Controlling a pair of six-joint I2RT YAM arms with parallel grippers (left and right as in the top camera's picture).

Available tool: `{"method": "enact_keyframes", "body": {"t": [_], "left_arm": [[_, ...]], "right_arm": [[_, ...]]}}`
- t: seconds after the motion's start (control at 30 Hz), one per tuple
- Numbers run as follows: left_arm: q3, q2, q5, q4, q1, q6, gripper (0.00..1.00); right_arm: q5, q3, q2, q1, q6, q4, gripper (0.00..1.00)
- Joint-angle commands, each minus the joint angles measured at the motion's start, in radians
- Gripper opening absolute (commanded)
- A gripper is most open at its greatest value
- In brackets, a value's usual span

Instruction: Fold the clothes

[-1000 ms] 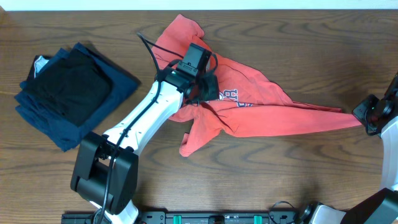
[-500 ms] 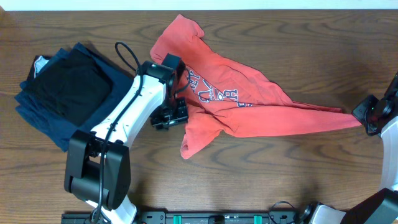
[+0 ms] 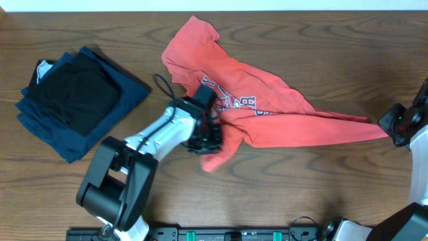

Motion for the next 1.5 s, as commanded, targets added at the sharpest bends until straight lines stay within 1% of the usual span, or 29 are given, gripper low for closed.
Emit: {"method": "enact_keyframes", "body": {"t": [0.0, 0.07, 0.23, 0.4, 0.53, 0.63, 0.67, 0.7, 0.73, 0.83, 0.9, 0.93, 1.17, 1.33, 1.47], "left_arm": [[0.023, -0.025, 0.382, 0.087, -0.076, -0.005, 0.06], [0.038, -0.043, 0.389, 0.118, -0.120, -0.005, 0.06], [0.041, -0.062, 0.284, 0.117, -0.166, -0.028, 0.06], [0.041, -0.062, 0.148, 0.030, -0.160, -0.032, 0.06], [0.041, -0.062, 0.072, -0.064, -0.163, -0.079, 0.06], [0.032, -0.062, 0.003, -0.082, -0.181, -0.105, 0.08], [0.030, -0.060, -0.032, -0.080, -0.188, -0.116, 0.10], [0.027, -0.060, -0.085, -0.075, -0.199, -0.132, 0.15], [0.023, -0.060, -0.138, -0.068, -0.208, -0.149, 0.25], [0.008, -0.060, -0.291, -0.025, -0.234, -0.183, 0.43], [-0.002, -0.060, -0.347, 0.016, -0.244, -0.190, 0.50], [-0.006, -0.057, -0.365, 0.039, -0.245, -0.190, 0.50], [-0.008, 0.008, -0.359, 0.125, -0.245, -0.264, 0.51], [-0.008, 0.023, -0.280, 0.183, -0.246, -0.298, 0.49], [-0.008, 0.028, -0.290, 0.195, -0.249, -0.350, 0.49]], "right_arm": [[0.018, 0.020, 0.000, -0.008, -0.015, -0.003, 0.01], [0.018, 0.020, 0.000, -0.008, -0.015, -0.003, 0.01], [0.018, 0.020, 0.000, -0.008, -0.015, -0.004, 0.01], [0.018, 0.020, 0.000, -0.008, -0.015, -0.004, 0.01], [0.018, 0.020, 0.000, -0.008, -0.015, -0.003, 0.01], [0.018, 0.020, 0.000, -0.008, -0.015, -0.002, 0.01], [0.018, 0.020, 0.000, -0.008, -0.015, -0.002, 0.01], [0.018, 0.020, 0.000, -0.008, -0.015, -0.001, 0.01], [0.018, 0.020, 0.000, -0.008, -0.015, -0.001, 0.01], [0.018, 0.020, 0.000, -0.008, -0.015, -0.001, 0.01], [0.018, 0.020, 0.000, -0.008, -0.015, -0.002, 0.01], [0.018, 0.020, 0.000, -0.008, -0.015, -0.003, 0.01], [0.017, 0.020, 0.000, -0.008, -0.015, -0.008, 0.01], [0.017, 0.020, 0.000, -0.008, -0.015, -0.008, 0.01], [0.017, 0.020, 0.000, -0.008, -0.015, -0.008, 0.01]]}}
